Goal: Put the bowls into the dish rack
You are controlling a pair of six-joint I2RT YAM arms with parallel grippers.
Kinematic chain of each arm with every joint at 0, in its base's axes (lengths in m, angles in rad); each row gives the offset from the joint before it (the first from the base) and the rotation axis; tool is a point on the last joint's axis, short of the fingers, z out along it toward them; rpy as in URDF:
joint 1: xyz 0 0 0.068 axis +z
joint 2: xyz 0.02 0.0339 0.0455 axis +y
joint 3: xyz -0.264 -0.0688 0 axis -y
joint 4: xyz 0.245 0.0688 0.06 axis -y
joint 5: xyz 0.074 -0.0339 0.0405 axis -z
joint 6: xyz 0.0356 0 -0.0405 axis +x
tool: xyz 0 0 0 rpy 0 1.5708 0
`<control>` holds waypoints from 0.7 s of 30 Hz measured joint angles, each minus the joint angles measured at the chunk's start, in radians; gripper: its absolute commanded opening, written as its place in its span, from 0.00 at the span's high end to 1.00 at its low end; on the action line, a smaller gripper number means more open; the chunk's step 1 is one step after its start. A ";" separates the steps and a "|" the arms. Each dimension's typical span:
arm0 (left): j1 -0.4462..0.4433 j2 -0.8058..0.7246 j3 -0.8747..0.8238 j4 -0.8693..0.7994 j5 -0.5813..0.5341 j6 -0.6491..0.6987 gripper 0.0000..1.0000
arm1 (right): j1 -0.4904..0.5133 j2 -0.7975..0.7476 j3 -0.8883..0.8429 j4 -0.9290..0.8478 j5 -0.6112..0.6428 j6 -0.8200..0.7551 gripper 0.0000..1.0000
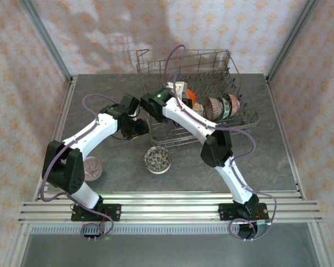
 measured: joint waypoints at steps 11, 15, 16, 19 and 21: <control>-0.077 0.047 0.048 -0.005 0.006 -0.035 0.51 | -0.083 -0.044 0.103 0.000 0.054 -0.138 1.00; -0.112 0.080 0.088 -0.021 0.006 -0.043 0.51 | -0.098 -0.078 0.099 0.000 0.070 -0.174 1.00; -0.121 0.087 0.097 -0.024 0.008 -0.043 0.51 | -0.102 -0.090 0.089 0.000 0.074 -0.185 1.00; -0.146 0.111 0.128 -0.039 0.015 -0.047 0.51 | -0.115 -0.147 0.027 0.000 0.082 -0.222 1.00; -0.161 0.133 0.154 -0.046 0.020 -0.050 0.51 | -0.124 -0.185 -0.016 0.000 0.083 -0.248 1.00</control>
